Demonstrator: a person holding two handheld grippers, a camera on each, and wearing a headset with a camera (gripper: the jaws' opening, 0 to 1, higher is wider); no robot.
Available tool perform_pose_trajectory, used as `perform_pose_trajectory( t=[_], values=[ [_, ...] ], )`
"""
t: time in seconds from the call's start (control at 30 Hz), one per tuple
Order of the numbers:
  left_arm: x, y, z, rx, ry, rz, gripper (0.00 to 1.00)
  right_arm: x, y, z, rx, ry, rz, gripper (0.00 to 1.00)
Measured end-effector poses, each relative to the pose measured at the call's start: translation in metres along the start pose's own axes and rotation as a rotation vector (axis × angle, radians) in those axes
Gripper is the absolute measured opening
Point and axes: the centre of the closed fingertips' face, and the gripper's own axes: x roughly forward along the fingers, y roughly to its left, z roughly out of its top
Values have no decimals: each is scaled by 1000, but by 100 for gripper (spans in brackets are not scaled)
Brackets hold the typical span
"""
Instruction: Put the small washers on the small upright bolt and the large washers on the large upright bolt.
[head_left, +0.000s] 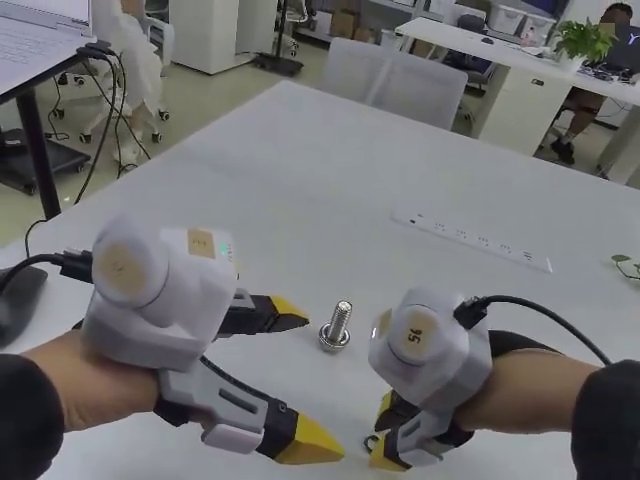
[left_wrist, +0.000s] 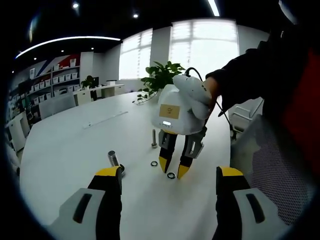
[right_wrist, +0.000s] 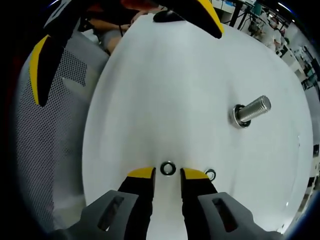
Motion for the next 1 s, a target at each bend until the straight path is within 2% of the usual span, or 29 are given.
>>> perform_pose_trajectory(
  t=[0.2,0.37,0.6,1.0],
  values=[
    [-1,-2,1,1,-1,2,77,0,4,1,-33,18,-7,20],
    [-2,-4,2,1,-2,4,77,0,4,0,-21,14,-3,19],
    [-4,-6,2,0,-6,9,77,0,4,1,-43,20,-12,15],
    [-6,-4,2,-1,-9,13,76,1,4,2,-35,18,-1,14]
  ],
)
